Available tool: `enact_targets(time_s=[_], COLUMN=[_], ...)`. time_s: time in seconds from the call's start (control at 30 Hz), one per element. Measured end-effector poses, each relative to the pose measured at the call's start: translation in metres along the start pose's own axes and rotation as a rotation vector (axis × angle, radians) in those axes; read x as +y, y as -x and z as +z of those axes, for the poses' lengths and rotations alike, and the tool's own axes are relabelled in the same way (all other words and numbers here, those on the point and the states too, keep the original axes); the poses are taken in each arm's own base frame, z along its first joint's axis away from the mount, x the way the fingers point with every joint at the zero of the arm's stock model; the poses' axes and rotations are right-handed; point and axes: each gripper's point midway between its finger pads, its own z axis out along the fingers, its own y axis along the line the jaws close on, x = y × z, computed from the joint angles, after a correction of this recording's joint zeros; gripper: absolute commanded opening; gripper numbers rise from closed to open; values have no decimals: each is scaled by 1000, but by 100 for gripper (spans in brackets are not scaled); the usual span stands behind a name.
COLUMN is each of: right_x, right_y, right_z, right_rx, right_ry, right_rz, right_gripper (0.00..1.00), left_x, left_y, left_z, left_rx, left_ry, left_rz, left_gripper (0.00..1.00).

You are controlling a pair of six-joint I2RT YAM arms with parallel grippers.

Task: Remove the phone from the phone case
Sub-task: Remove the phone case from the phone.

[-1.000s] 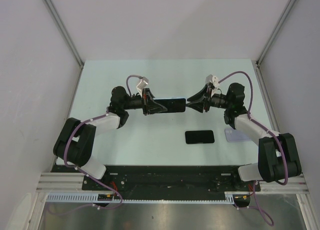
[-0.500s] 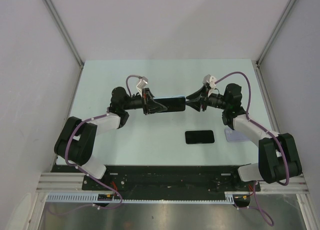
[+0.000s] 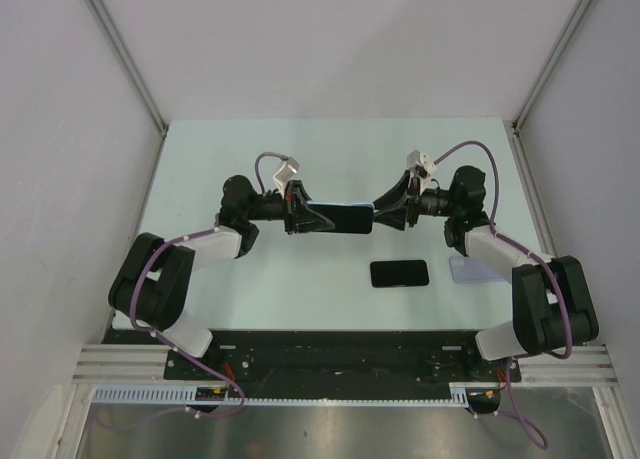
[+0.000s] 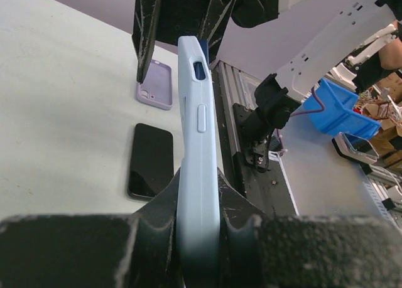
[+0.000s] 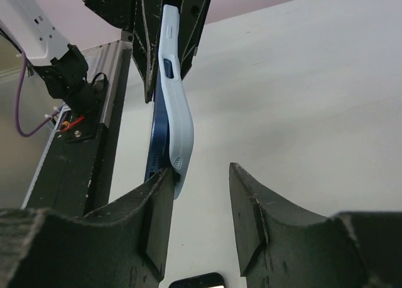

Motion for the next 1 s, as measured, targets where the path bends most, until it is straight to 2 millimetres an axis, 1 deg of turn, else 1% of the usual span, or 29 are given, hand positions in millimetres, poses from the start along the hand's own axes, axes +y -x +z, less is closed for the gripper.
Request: enact_targets(time_s=[0.23, 0.47, 0.73, 1.0], right_x=[5, 8, 17, 17], right_y=[1, -2, -3, -10], right_z=[1, 4, 11, 14], right_rx=[-8, -6, -1, 12], right_ry=[33, 58, 100, 107], right_rz=[52, 109, 114, 118], right_gripper=[45, 47, 48, 49], left_x=[-3, -5, -10, -10], left_y=[-1, -5, -6, -11], left_z=[0, -3, -3, -5], left_rx=[-5, -35, -38, -31], left_ry=[-11, -4, -30, -32], left_rz=[23, 37, -19, -58], left_gripper=[0, 0, 0, 0])
